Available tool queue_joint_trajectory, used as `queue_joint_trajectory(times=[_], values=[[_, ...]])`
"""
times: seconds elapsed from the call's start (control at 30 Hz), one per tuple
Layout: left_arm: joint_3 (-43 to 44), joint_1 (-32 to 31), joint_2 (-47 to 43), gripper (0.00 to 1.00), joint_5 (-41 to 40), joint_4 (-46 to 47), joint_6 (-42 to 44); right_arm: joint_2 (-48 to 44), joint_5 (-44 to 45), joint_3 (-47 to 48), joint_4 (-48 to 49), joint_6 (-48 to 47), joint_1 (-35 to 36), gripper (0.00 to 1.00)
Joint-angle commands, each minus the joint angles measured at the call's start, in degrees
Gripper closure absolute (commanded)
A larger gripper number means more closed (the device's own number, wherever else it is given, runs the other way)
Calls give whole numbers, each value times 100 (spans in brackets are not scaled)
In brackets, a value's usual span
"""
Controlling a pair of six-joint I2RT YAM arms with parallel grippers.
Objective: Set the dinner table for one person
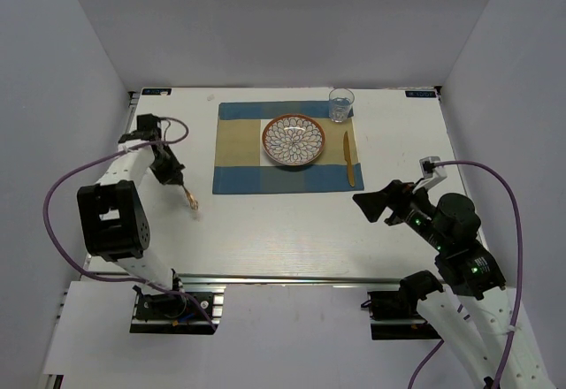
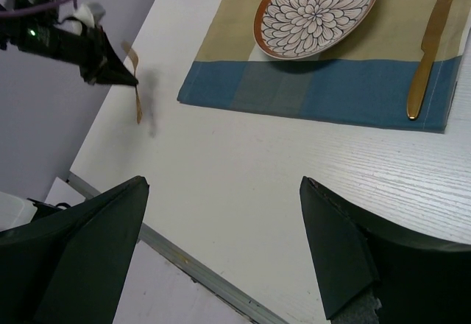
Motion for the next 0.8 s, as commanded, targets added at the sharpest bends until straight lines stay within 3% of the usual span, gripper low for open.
queue_joint_trajectory(times=[0.0,0.17,0.3,0.47,0.6,0.77], values=[[1159,-291,-25,100,940,-73,1160,57,-105,-48,355,-94,-11,11],[1812,-914,521,100,811,-337,1329,215,-114,-48,364,-165,-20,11],[2680,-1530,1206,100,145,-574,1425,286,-35,75,223,-270,-11,11],[3578,-1881,2120,100,-59,-846,1583,215,88,163,48,-358,-20,11],[4920,-2136,3111,100,-384,-1277,1750,181,106,110,-32,-332,-11,11],[5593,-2243,3624,100,-570,-1542,1724,145,167,110,-102,-376,-11,11]])
